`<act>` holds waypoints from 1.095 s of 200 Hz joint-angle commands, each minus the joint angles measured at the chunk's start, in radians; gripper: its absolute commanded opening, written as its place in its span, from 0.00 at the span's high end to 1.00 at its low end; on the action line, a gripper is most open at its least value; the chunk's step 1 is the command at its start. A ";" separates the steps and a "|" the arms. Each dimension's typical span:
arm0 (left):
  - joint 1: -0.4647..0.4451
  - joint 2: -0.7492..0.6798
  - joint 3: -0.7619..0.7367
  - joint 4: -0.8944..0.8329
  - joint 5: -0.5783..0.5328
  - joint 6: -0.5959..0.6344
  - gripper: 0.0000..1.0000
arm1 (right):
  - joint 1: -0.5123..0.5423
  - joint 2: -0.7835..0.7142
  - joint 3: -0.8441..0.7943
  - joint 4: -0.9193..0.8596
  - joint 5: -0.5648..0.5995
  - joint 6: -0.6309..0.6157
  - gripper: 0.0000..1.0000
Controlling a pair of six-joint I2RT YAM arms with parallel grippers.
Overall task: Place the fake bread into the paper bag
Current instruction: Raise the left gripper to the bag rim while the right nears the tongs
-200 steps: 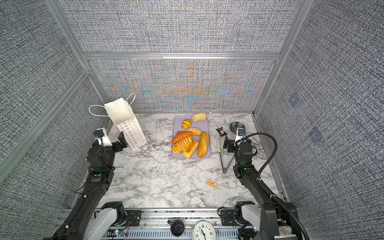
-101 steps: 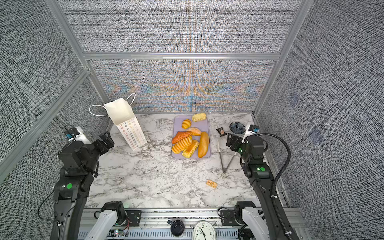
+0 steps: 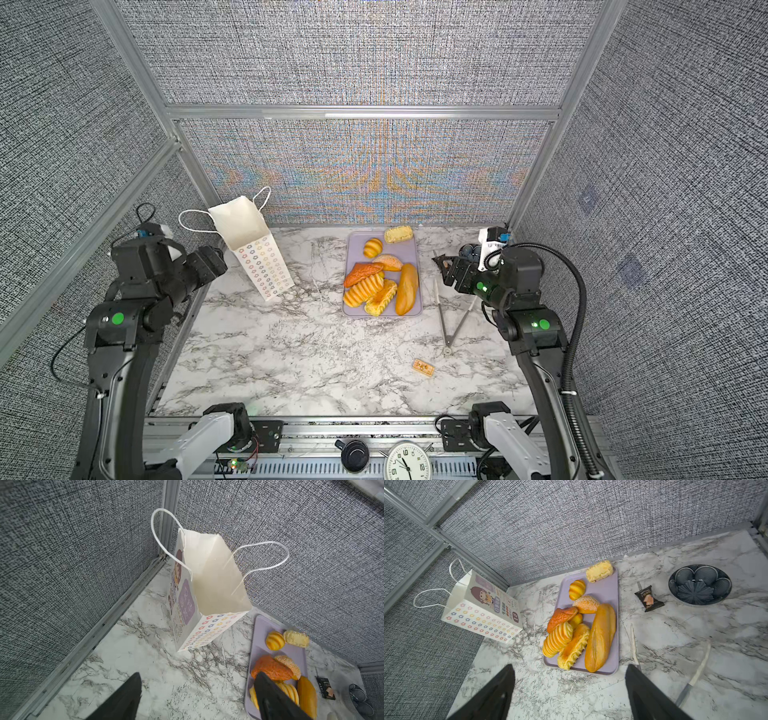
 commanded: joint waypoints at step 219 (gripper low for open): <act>0.064 0.665 0.373 -0.081 0.025 0.003 0.55 | 0.410 0.351 0.269 -0.287 0.389 -0.010 0.01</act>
